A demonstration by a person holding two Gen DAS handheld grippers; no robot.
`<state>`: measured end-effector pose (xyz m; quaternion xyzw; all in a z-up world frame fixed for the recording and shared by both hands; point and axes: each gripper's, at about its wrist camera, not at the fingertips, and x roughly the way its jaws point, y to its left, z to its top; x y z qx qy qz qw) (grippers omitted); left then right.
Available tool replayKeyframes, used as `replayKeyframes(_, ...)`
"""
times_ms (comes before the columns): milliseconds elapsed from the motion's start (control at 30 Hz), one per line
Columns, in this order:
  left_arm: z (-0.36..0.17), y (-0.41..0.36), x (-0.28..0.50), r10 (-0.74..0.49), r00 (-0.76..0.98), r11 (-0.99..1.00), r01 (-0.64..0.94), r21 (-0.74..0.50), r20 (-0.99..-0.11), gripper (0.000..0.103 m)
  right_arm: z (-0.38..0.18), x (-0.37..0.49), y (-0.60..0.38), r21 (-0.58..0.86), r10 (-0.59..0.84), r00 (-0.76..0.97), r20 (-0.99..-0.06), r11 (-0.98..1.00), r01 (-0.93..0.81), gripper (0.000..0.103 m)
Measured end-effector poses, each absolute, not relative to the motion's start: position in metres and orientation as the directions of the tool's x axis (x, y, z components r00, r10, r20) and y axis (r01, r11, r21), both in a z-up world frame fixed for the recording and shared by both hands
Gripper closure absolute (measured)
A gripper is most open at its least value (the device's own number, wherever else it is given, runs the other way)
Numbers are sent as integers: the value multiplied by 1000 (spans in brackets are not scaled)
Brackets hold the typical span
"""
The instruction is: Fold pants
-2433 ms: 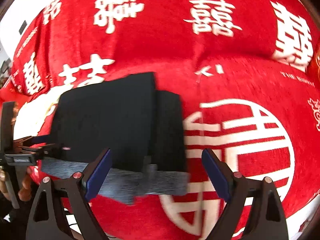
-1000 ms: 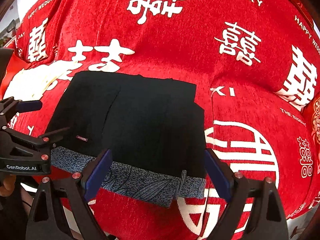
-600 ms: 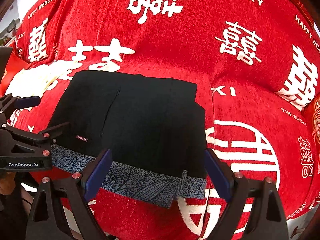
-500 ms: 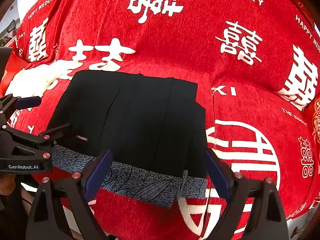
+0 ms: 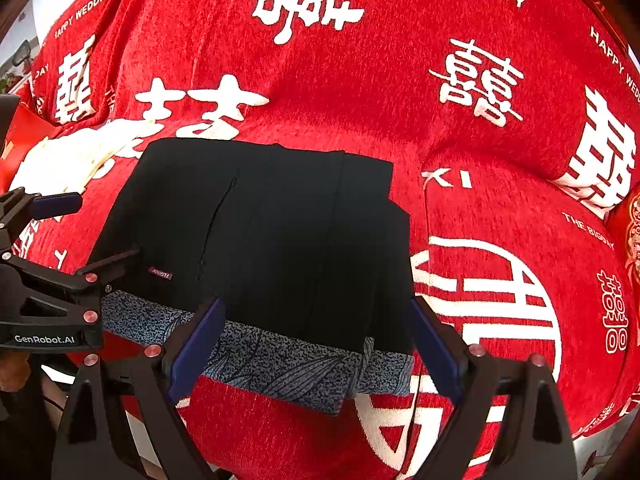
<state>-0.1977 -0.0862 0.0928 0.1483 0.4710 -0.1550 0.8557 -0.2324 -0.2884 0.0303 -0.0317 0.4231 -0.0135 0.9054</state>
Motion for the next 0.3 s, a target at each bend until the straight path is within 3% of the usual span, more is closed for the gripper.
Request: replayKeyframes(300,93,-83,-198,-141,522,910,402,97,-841,0,28,-233,-288,-70,-54,637,-769,998,0,10)
